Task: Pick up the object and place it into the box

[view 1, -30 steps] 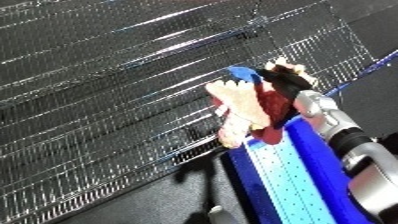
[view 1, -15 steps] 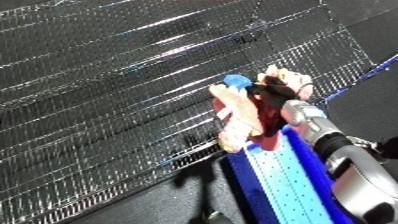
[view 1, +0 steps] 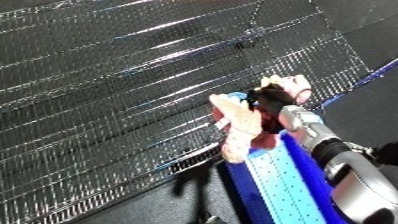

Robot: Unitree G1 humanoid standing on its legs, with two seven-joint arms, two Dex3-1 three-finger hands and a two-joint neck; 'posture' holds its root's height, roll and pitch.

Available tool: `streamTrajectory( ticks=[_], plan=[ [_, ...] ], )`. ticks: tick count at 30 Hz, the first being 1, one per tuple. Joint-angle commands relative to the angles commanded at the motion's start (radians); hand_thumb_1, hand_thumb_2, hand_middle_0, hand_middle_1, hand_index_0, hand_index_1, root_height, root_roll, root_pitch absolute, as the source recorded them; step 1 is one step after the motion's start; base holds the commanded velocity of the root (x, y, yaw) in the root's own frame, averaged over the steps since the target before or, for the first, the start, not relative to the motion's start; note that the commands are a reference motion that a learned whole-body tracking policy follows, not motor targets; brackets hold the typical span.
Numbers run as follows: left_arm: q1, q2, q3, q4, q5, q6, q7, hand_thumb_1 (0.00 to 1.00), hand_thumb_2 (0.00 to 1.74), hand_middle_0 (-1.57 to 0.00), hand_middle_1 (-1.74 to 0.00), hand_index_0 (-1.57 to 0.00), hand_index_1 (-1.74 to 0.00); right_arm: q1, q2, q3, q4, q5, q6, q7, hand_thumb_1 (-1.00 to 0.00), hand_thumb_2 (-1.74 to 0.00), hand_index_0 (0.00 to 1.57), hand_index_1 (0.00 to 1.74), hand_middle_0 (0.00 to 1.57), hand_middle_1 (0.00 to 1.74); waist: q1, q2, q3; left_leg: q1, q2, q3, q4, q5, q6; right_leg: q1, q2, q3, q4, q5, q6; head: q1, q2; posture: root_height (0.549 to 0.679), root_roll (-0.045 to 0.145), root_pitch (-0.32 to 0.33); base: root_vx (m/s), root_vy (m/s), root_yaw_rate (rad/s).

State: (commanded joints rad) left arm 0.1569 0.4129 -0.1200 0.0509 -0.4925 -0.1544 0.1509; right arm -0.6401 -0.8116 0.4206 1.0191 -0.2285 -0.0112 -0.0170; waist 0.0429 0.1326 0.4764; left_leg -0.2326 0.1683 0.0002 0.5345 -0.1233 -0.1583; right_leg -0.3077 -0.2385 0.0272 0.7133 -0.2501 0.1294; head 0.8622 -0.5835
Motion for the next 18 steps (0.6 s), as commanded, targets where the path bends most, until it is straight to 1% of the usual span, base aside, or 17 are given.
streamTrajectory(
  ticks=[4,8,16,18],
  plan=[
    [-0.003,0.002,0.002,0.005,-0.006,0.004,0.001,1.00,1.74,-1.57,-1.74,-1.57,-1.74,-0.007,-0.005,-0.002,-0.043,0.006,0.004,-0.008,-1.00,-1.74,1.57,1.74,1.57,1.74,0.000,-0.006,0.000,0.003,0.001,-0.001,0.002,0.001,-0.0009,0.004,0.0002,-0.001,0.002,0.000,-0.0010,0.003,0.004,0.637,0.064,-0.125,-0.019,0.003,0.005],
    [-0.006,0.004,0.008,0.010,-0.009,0.008,0.003,1.00,1.74,-1.57,-1.74,-1.57,-1.74,0.002,-0.028,-0.024,-0.126,0.014,0.005,-0.022,-1.00,-1.74,1.57,1.74,1.57,1.74,-0.003,-0.015,-0.003,0.006,0.002,-0.002,0.002,0.002,-0.0011,0.008,0.0002,-0.001,0.003,0.001,-0.0012,0.013,0.018,0.637,0.062,-0.130,-0.022,-0.001,0.008],
    [-0.011,0.004,0.018,0.028,-0.008,0.019,0.008,1.00,1.74,-1.57,-1.74,-1.57,-1.74,0.083,-0.106,-0.160,-0.328,0.043,0.004,-0.078,-1.00,-1.74,1.57,1.74,1.57,1.74,-0.018,-0.032,-0.014,0.014,0.008,-0.004,0.016,-0.001,0.0003,0.023,-0.0007,-0.001,0.005,0.003,-0.0025,0.062,0.050,0.636,0.061,-0.148,-0.028,0.003,-0.009],
    [-0.011,0.002,0.017,0.034,-0.006,0.022,0.007,1.00,1.74,-1.57,-1.74,-1.57,-1.74,0.109,-0.124,-0.201,-0.360,0.052,0.005,-0.095,-1.00,-1.74,1.57,1.74,1.57,1.74,-0.023,-0.035,-0.018,0.017,0.010,-0.004,0.019,-0.002,0.0008,0.028,-0.0012,-0.002,0.005,0.004,-0.0026,0.074,0.074,0.636,0.060,-0.153,-0.023,-0.003,-0.016]
  ],
)
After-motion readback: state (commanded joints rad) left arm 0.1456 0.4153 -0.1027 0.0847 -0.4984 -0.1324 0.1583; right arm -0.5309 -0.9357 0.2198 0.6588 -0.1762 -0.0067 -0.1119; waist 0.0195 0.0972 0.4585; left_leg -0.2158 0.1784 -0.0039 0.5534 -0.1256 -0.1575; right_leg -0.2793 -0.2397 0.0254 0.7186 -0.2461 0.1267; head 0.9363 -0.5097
